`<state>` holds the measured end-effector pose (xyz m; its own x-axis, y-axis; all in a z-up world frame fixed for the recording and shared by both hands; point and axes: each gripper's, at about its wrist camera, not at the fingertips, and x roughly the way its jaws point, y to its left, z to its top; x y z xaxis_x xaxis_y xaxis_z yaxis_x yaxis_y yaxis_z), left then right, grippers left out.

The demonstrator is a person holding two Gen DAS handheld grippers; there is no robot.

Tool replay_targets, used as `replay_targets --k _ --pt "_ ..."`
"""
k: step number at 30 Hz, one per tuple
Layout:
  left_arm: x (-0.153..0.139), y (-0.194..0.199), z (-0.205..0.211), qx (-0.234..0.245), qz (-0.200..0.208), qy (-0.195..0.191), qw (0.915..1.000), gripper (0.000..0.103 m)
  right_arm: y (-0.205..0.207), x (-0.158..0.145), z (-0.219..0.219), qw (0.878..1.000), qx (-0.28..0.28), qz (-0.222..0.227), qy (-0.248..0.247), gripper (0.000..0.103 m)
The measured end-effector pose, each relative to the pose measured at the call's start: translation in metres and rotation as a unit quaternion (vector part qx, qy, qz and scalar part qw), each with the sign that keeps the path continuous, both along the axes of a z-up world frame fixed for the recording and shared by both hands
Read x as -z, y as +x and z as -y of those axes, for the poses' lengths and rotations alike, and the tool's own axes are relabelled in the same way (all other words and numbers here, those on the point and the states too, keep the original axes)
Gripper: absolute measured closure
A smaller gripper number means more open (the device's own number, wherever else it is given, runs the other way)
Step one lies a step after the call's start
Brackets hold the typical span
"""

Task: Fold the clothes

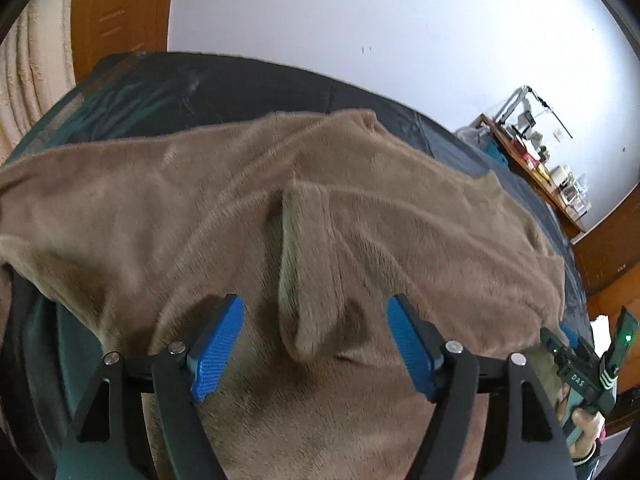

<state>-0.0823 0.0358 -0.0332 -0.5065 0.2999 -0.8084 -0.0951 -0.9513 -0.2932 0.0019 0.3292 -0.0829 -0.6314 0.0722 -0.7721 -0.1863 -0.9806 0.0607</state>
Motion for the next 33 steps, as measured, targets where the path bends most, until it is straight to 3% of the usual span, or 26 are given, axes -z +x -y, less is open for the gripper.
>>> replay_targets --k 3,7,16,26,29,33 --pt "0.009 0.000 -0.003 -0.008 -0.001 -0.027 0.9996 0.025 -0.001 0.003 0.011 0.999 -0.010 0.014 0.040 0.015" --pt "0.011 0.004 -0.005 -0.022 -0.020 -0.096 0.9949 0.023 0.002 0.003 0.013 0.998 -0.024 0.020 0.058 0.014" --pt "0.013 0.002 -0.005 -0.027 -0.030 -0.140 0.9894 0.022 0.002 0.002 0.014 0.997 -0.026 0.021 0.072 0.013" --pt "0.005 -0.003 -0.001 -0.055 -0.019 -0.126 0.9904 0.021 0.007 -0.004 0.021 0.995 -0.024 0.007 0.096 0.012" --pt "-0.012 0.003 -0.011 -0.055 -0.043 -0.116 0.9907 0.021 0.015 -0.015 0.024 0.995 -0.023 -0.032 0.097 0.012" --pt "-0.036 0.008 -0.044 -0.005 -0.082 -0.085 0.9929 0.020 0.017 -0.022 0.027 0.995 -0.035 -0.059 0.079 0.012"
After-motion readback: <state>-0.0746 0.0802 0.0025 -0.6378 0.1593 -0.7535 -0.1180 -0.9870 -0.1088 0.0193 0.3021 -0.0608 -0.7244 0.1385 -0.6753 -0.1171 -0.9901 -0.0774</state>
